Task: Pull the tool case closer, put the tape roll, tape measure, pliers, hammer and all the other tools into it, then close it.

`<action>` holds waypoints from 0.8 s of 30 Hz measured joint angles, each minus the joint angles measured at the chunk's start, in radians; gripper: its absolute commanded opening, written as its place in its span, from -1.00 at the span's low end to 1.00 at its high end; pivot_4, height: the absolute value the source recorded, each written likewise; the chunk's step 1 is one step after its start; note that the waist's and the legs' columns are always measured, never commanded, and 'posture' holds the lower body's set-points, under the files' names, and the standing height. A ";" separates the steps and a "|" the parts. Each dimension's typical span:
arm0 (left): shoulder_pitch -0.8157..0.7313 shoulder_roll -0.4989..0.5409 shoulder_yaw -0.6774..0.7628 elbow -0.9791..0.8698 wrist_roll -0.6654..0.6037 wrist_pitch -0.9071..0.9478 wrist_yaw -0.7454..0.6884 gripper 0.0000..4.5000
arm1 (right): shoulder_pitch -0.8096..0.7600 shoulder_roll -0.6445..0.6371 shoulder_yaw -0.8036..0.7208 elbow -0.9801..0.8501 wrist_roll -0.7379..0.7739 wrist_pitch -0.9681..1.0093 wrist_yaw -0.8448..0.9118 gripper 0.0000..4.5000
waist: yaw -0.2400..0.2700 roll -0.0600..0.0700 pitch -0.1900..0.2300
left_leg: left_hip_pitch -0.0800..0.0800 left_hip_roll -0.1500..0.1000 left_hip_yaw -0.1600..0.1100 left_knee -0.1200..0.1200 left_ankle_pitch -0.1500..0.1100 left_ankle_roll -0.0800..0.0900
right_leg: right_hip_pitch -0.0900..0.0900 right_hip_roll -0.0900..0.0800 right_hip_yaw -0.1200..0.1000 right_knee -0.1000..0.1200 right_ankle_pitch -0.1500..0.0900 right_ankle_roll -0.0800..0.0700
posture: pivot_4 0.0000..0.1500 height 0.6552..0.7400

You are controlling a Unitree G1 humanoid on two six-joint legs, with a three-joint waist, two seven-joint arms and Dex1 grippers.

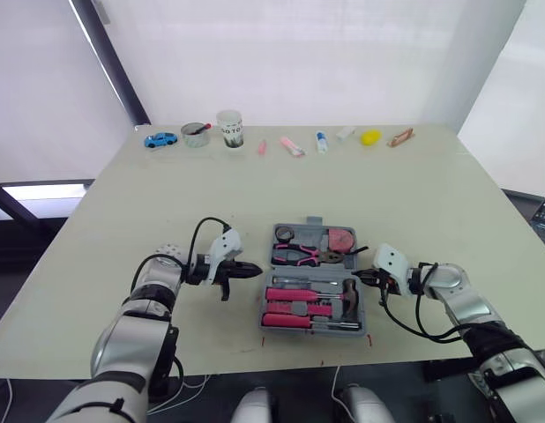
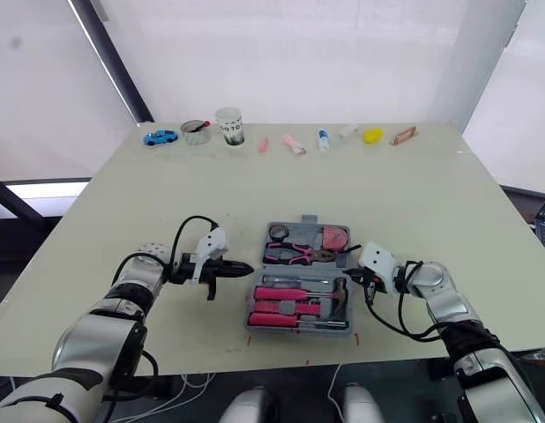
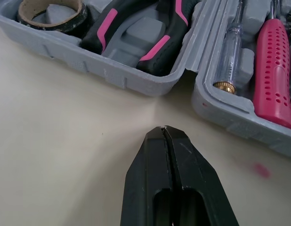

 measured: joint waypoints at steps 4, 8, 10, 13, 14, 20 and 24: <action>-0.012 -0.018 0.000 0.012 0.008 -0.002 0.008 -1.00 | 0.001 0.000 0.000 -0.003 -0.006 0.000 0.000 -0.97 | 0.001 0.000 0.000 | 0.000 0.000 0.000 0.000 0.000 0.000 | 0.000 0.000 0.000 0.000 0.000 0.000 | 1.00 1.00; -0.019 -0.039 -0.002 0.019 0.012 -0.003 0.011 -1.00 | 0.001 0.003 0.000 -0.003 -0.008 0.000 -0.001 -0.97 | 0.000 0.000 0.000 | 0.000 0.000 0.000 0.001 0.000 0.000 | 0.000 0.000 0.000 0.000 0.000 0.000 | 1.00 1.00; -0.021 -0.044 -0.009 0.019 0.027 -0.010 0.011 -1.00 | 0.001 0.004 0.000 -0.003 -0.010 0.000 -0.001 -0.97 | 0.000 0.000 0.000 | 0.000 0.000 0.000 0.000 0.000 0.000 | 0.000 0.000 0.000 0.000 0.000 0.000 | 1.00 1.00; -0.025 -0.056 -0.008 0.025 0.030 -0.011 0.017 -1.00 | 0.001 0.004 -0.001 -0.003 -0.014 0.000 -0.002 -0.97 | 0.001 0.000 0.000 | 0.000 0.000 0.000 0.001 0.000 0.000 | 0.001 0.000 0.000 0.001 0.000 0.000 | 1.00 1.00; -0.026 -0.062 -0.008 0.027 0.030 -0.011 0.018 -1.00 | 0.001 0.004 -0.001 -0.003 -0.014 0.000 -0.002 -0.97 | 0.001 0.000 0.000 | 0.000 0.000 0.000 0.001 0.000 0.000 | 0.001 0.000 0.000 0.001 0.000 0.000 | 1.00 1.00; -0.026 -0.074 -0.008 0.028 0.028 -0.005 -0.008 -1.00 | 0.015 0.004 -0.005 -0.020 -0.015 0.000 -0.005 -0.97 | 0.001 0.000 0.000 | 0.000 0.000 0.000 0.001 0.000 0.000 | 0.001 0.000 0.000 0.000 0.000 0.000 | 1.00 1.00; -0.024 -0.075 -0.005 0.023 0.025 0.012 -0.050 -1.00 | 0.029 0.001 -0.010 -0.037 -0.014 0.004 -0.004 -0.97 | 0.001 0.000 0.000 | 0.000 0.000 0.000 0.001 0.000 0.000 | 0.001 0.000 0.000 0.000 0.000 0.000 | 1.00 1.00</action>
